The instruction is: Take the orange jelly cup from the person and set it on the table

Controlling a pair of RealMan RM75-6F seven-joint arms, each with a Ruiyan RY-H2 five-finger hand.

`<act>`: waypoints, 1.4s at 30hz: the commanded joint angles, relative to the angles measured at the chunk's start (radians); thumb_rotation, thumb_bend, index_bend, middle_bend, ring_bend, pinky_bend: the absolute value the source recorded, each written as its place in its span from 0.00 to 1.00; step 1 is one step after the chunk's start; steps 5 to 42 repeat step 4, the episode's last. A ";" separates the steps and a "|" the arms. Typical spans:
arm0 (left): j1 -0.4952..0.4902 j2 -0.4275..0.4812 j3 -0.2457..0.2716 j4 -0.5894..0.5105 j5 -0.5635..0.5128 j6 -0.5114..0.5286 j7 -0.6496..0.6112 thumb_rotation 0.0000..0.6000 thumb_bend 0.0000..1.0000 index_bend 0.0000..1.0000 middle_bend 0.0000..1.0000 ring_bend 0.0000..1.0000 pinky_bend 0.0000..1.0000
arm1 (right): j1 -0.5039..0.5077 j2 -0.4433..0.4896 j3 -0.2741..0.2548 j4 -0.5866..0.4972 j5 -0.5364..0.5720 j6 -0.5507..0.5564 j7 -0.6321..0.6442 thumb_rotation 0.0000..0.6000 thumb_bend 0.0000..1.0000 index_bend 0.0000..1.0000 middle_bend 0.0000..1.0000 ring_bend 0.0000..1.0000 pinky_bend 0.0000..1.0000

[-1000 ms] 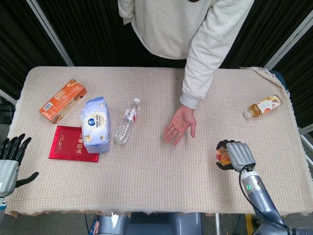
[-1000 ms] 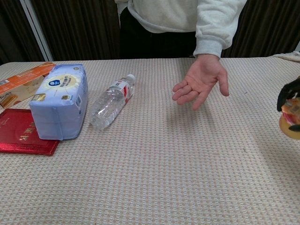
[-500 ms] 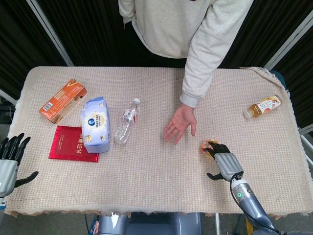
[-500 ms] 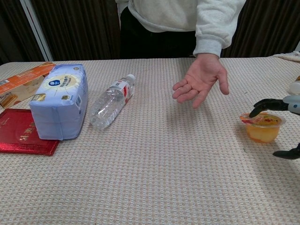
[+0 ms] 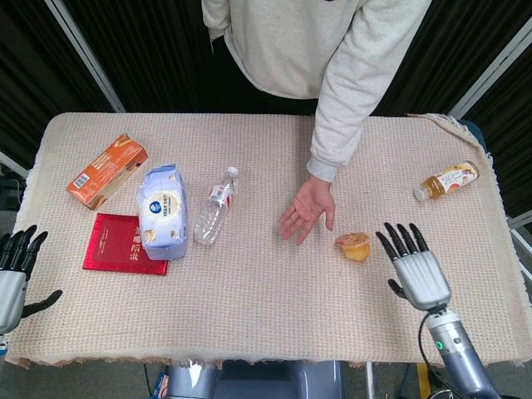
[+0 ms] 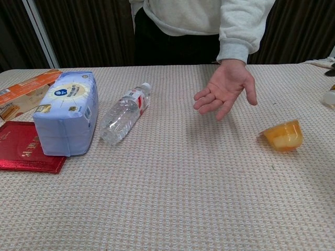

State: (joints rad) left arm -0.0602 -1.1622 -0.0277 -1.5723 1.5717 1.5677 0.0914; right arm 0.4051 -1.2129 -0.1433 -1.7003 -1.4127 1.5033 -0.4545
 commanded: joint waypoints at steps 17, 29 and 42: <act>0.002 -0.004 0.005 0.001 0.012 0.007 0.012 1.00 0.08 0.00 0.00 0.00 0.00 | -0.108 0.031 -0.026 0.157 -0.096 0.095 0.224 1.00 0.14 0.04 0.00 0.00 0.00; 0.002 -0.004 0.005 0.001 0.012 0.007 0.012 1.00 0.08 0.00 0.00 0.00 0.00 | -0.108 0.031 -0.026 0.157 -0.096 0.095 0.224 1.00 0.14 0.04 0.00 0.00 0.00; 0.002 -0.004 0.005 0.001 0.012 0.007 0.012 1.00 0.08 0.00 0.00 0.00 0.00 | -0.108 0.031 -0.026 0.157 -0.096 0.095 0.224 1.00 0.14 0.04 0.00 0.00 0.00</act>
